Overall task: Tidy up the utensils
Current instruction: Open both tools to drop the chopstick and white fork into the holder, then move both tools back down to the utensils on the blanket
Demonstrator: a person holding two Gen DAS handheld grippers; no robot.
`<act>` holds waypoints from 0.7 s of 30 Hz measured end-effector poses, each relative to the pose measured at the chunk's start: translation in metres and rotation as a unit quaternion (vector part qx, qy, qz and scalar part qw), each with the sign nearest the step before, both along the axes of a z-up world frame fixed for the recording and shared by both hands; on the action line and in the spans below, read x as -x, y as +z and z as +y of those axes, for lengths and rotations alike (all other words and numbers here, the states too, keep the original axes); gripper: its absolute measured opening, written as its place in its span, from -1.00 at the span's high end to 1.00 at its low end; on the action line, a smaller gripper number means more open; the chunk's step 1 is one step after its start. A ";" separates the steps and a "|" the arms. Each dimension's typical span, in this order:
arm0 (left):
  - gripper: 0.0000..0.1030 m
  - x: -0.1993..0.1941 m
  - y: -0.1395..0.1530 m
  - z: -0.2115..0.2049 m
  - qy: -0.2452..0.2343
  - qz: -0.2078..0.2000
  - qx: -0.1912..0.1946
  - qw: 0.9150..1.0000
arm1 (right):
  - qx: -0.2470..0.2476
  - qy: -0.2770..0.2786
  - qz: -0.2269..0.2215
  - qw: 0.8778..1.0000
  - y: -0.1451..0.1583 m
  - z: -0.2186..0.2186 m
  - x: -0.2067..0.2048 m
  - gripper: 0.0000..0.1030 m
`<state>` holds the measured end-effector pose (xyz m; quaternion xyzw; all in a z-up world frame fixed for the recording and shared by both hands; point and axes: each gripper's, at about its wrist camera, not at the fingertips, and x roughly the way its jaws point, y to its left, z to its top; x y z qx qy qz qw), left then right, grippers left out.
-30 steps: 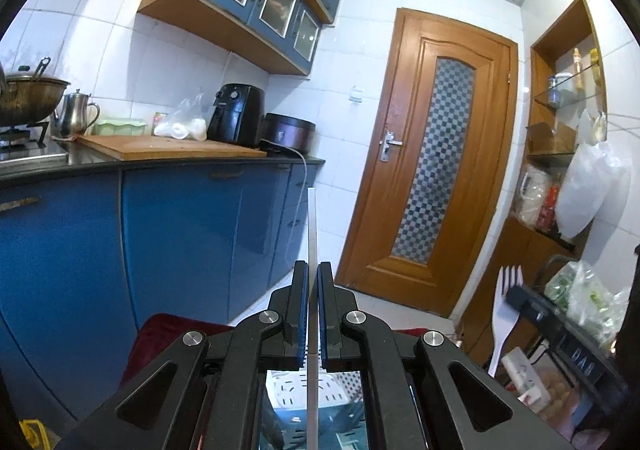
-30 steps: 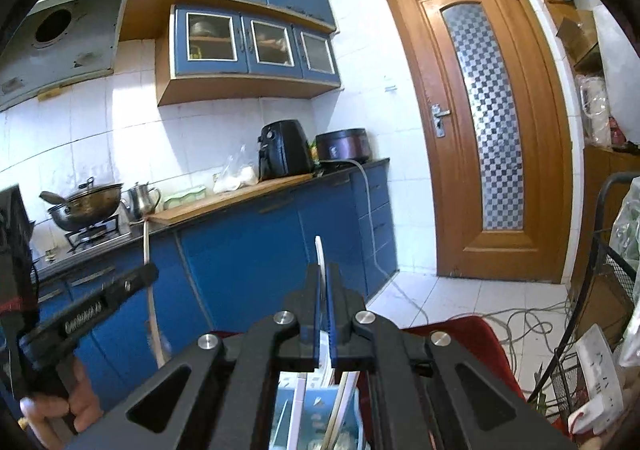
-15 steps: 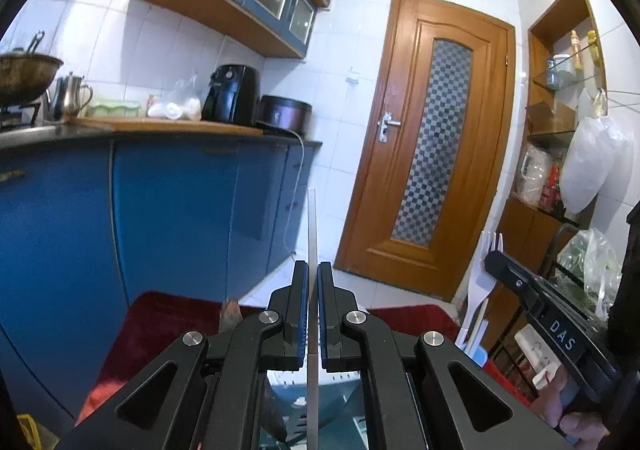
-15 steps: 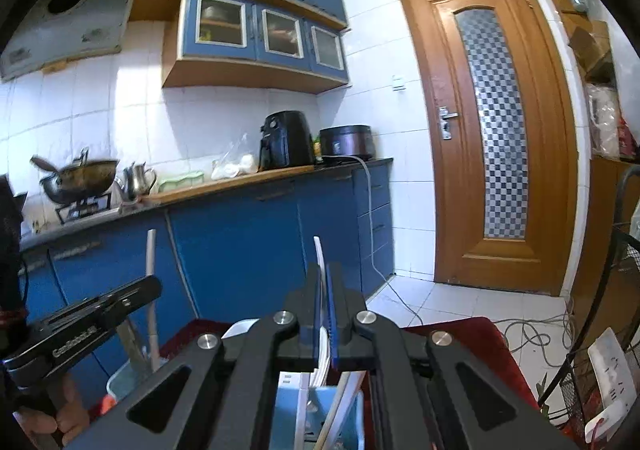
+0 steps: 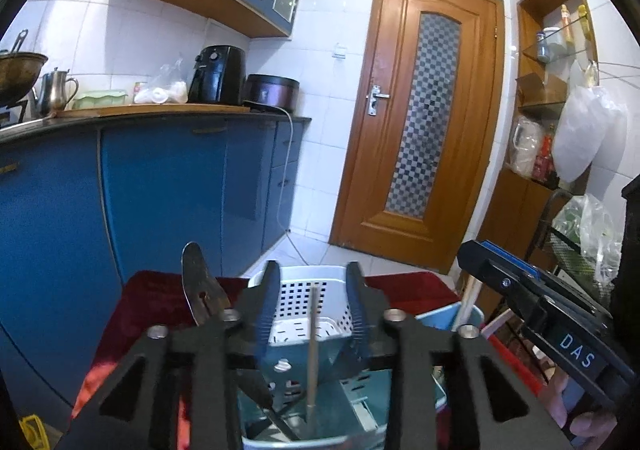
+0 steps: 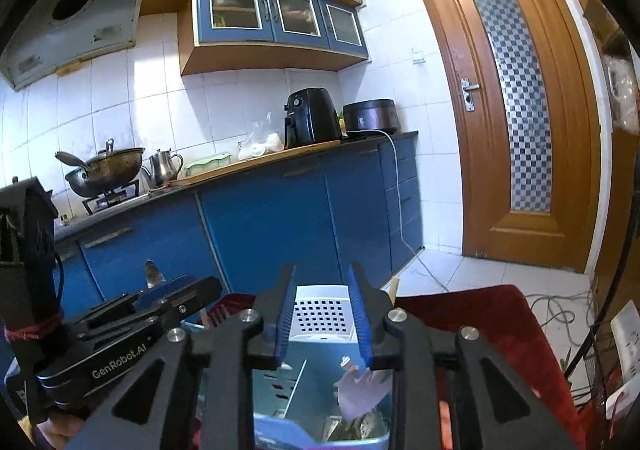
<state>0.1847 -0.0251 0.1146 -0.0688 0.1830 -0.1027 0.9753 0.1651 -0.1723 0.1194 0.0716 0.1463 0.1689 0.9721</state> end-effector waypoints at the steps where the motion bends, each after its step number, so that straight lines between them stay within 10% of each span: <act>1: 0.28 0.003 0.001 0.000 -0.001 -0.001 -0.001 1.000 | -0.004 0.001 0.002 1.000 0.001 -0.002 0.002 0.33; 21: 0.27 0.076 0.018 0.008 -0.009 0.041 -0.007 0.999 | -0.034 0.016 0.071 0.997 -0.001 -0.016 0.066 0.07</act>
